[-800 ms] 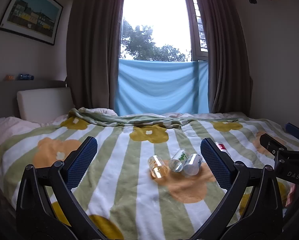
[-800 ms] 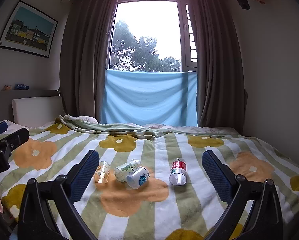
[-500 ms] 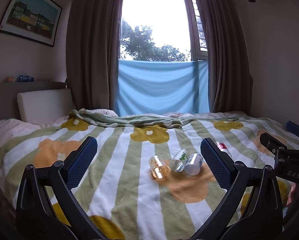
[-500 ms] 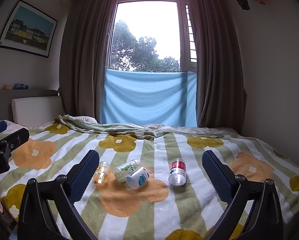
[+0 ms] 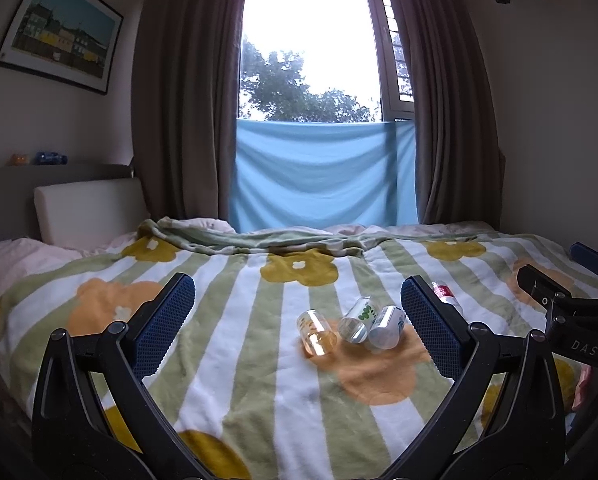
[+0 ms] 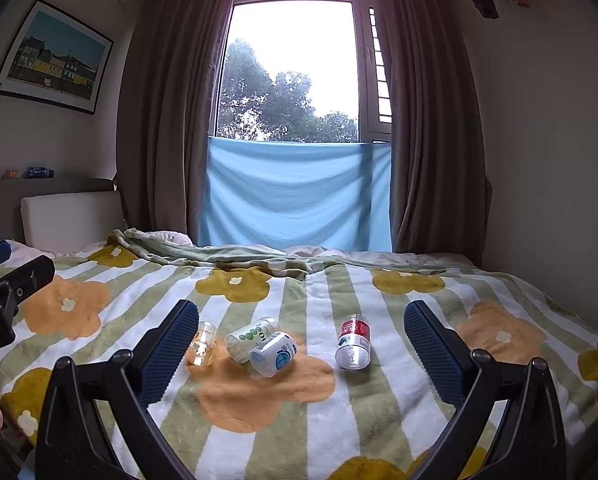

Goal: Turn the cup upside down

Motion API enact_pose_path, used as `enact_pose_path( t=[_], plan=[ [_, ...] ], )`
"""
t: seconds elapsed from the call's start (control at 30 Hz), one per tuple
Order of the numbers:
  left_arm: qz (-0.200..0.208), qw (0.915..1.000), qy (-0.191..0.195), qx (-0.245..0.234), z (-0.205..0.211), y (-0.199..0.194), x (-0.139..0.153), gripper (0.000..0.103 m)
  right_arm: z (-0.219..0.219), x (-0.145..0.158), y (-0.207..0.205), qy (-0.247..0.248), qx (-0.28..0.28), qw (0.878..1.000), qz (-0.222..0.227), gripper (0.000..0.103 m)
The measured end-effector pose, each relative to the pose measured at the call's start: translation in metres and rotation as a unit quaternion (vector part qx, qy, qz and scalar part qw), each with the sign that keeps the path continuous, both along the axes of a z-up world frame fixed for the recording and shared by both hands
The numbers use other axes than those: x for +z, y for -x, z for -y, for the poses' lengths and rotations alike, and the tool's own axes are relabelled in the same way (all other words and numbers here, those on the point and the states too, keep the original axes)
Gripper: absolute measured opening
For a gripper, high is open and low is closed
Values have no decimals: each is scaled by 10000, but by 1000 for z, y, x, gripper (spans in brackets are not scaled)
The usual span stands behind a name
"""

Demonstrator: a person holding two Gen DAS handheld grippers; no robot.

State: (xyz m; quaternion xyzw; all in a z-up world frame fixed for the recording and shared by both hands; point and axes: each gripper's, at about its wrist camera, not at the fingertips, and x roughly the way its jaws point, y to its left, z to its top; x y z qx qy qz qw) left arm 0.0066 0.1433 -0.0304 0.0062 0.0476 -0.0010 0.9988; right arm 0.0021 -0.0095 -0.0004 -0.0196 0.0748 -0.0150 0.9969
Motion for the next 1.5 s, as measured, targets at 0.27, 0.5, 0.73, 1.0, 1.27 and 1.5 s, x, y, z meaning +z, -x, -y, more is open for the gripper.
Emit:
enact_pose_path(
  t=[0.27,0.5,0.73,1.0,1.27,1.5],
  plan=[
    [-22,10000,6,-5,0,0,0,103,-1,1,0,-4,2,10000,-6,103],
    [-43,10000,15,-3,1,0,-2,103,-5,-1,0,-22,-3,10000,-69,103],
    [-71,10000,57,-16,0,-2,-3,103,-9,-4,-1,-19,14,9999,-109,103],
    [-137,9999,63,-15,-3,-7,-6,103,-10,-4,-11,-42,13,9996,-266,103],
    [-306,9994,121,-103,-13,-26,-11,103,-15,-17,-65,-172,-24,9953,-951,103],
    [-480,9986,146,-156,-30,-48,-13,103,-14,-38,-154,-666,107,9818,-1777,103]
  ],
)
